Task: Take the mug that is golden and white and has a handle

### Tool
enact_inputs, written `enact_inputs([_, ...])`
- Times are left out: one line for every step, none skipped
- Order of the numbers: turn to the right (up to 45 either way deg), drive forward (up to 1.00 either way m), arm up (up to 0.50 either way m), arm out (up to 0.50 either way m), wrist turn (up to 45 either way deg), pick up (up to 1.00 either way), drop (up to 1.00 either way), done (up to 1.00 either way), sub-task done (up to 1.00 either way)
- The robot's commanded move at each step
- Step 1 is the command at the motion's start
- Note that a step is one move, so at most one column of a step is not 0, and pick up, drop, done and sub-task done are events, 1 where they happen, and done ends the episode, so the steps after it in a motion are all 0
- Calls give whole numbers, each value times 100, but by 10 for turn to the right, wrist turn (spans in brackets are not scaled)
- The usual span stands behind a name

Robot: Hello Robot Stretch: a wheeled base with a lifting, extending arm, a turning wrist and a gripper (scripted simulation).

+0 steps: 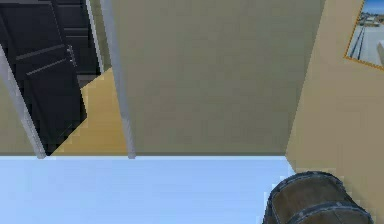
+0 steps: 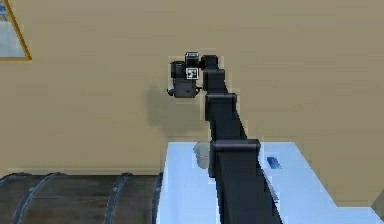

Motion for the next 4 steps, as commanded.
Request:
enact_inputs([0, 0, 0, 0, 270, 0, 0, 0, 0])
enact_inputs([0, 0, -30, 0, 0, 0, 0, 0, 0])
enact_inputs([0, 0, 0, 0, 0, 100, 0, 0, 0])
enact_inputs([0, 0, 10, 0, 0, 0, 0, 0, 0])
